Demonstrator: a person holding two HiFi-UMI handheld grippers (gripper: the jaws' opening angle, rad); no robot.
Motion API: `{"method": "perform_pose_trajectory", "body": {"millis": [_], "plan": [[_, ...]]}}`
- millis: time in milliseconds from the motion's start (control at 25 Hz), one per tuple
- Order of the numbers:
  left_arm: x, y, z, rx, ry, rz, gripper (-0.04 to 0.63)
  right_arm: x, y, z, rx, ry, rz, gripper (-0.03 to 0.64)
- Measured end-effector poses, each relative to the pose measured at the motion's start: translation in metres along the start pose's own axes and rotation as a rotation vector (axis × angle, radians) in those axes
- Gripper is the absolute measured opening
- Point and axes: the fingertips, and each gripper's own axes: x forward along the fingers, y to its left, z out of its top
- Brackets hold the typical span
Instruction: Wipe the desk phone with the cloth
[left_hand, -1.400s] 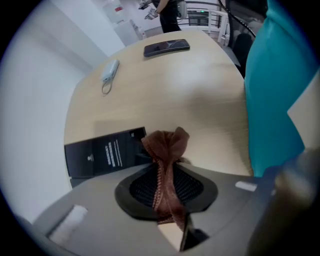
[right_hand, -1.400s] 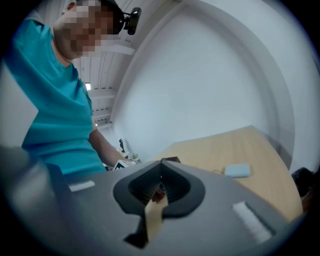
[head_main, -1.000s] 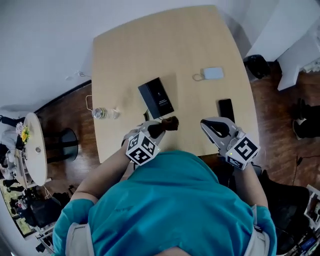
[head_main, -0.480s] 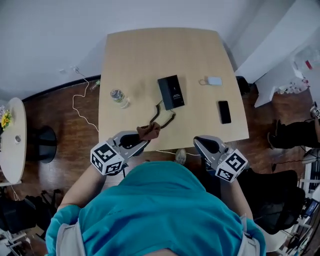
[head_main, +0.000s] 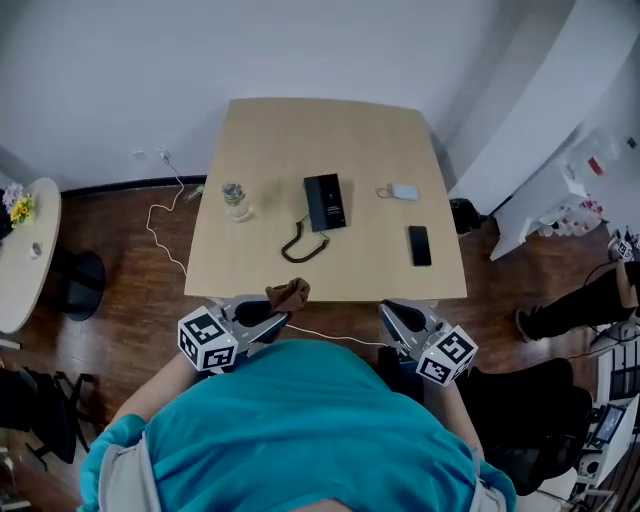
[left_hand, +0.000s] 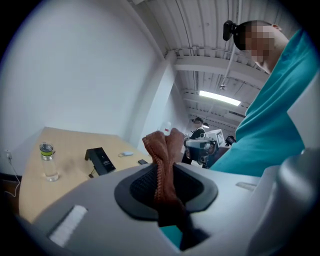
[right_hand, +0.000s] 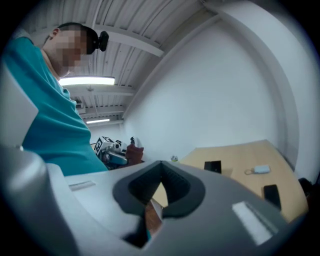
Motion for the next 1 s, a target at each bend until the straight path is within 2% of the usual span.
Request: {"method": "perform_pose_trajectory", "body": {"millis": [120, 240, 320, 400, 560, 760, 840, 1000], "plan": [[0.017, -0.047, -0.009, -0.013, -0.027, 0.058, 0.091, -0.046, 0.01, -0.02, -0.005, 0.021, 0.04, 0.002], [0.028, -0.087, -0.015, -0.096, -0.078, 0.115, 0.091, -0.086, 0.012, -0.037, -0.015, 0.04, 0.064, 0.002], [0.028, -0.108, -0.022, -0.103, -0.076, 0.149, 0.091, -0.105, 0.014, -0.044, -0.003, 0.038, 0.077, 0.002], [0.016, -0.121, -0.025, -0.098, -0.082, 0.196, 0.091, -0.118, 0.023, -0.051, 0.011, 0.03, 0.096, 0.002], [-0.005, -0.128, -0.026, -0.138, -0.122, 0.288, 0.091, -0.128, 0.038, -0.059, 0.013, 0.025, 0.124, 0.002], [-0.026, -0.144, -0.035, -0.079, -0.105, 0.291, 0.091, -0.125, 0.063, -0.059, 0.011, 0.017, 0.137, 0.002], [-0.039, -0.148, -0.039, -0.063, -0.119, 0.286, 0.091, -0.119, 0.074, -0.058, 0.041, 0.006, 0.137, 0.002], [-0.071, -0.145, -0.05, -0.072, -0.157, 0.27, 0.091, -0.103, 0.091, -0.054, 0.123, -0.046, 0.073, 0.002]]}}
